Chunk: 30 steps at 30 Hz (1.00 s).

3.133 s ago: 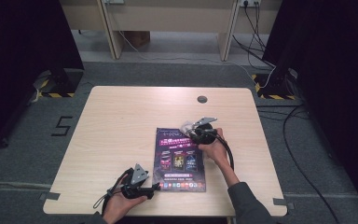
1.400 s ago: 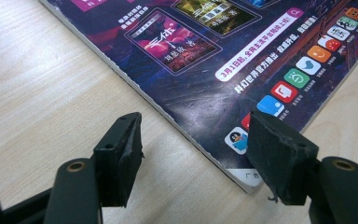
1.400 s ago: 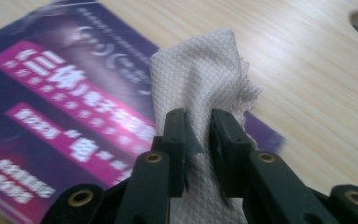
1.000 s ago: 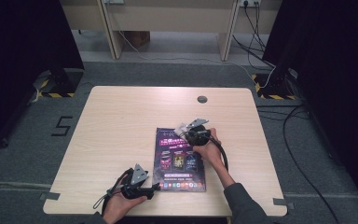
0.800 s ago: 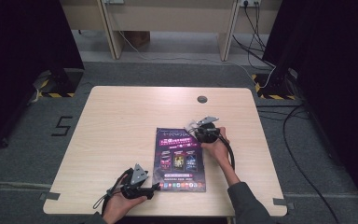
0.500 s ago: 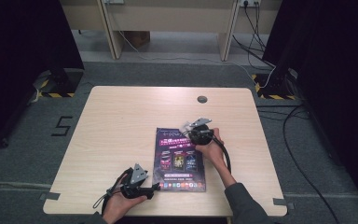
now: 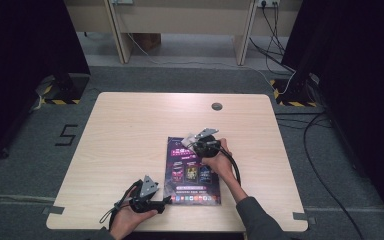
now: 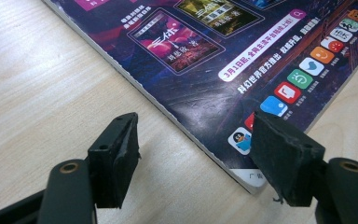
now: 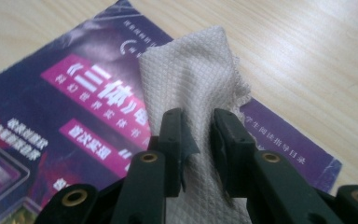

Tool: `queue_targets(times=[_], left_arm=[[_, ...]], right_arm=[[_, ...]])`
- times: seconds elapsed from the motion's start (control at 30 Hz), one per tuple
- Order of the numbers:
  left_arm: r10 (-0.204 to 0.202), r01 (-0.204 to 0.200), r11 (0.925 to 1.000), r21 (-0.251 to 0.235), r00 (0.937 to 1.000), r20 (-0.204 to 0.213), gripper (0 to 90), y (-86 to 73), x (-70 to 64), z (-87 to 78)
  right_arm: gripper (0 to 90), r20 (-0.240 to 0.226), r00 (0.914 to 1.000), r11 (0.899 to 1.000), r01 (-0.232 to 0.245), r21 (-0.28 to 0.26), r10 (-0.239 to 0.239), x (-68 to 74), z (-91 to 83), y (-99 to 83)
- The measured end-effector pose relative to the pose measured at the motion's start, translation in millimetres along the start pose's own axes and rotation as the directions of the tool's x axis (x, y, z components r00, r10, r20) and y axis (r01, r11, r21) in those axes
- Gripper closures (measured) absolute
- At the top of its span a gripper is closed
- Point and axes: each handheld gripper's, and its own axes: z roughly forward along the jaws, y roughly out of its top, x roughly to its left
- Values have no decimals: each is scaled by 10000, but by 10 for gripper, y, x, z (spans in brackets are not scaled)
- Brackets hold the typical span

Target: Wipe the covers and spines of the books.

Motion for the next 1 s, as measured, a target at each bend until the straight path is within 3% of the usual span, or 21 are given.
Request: queue_targets(times=[0.1,0.47,0.7,0.8,1.0], left_arm=[[94,-94,9999,46,10000,-22,321,6,-4,-2],[-63,63,10000,-23,10000,50,322,-5,3,2],[-45,45,10000,-44,10000,46,322,-8,0,1],[-71,71,10000,-8,10000,69,321,-2,5,3],[2,-3,10000,-61,10000,-56,324,-8,-14,-2]], right_arm=[[749,167,9992,9993,370,53,-371,53,61,76],[747,-176,9991,9993,377,37,-377,294,291,337],[752,-472,9952,9963,860,34,-857,440,339,409],[748,-457,9937,9947,1029,37,-1026,450,334,408],[735,-198,9974,9976,695,-20,-695,403,382,435]])
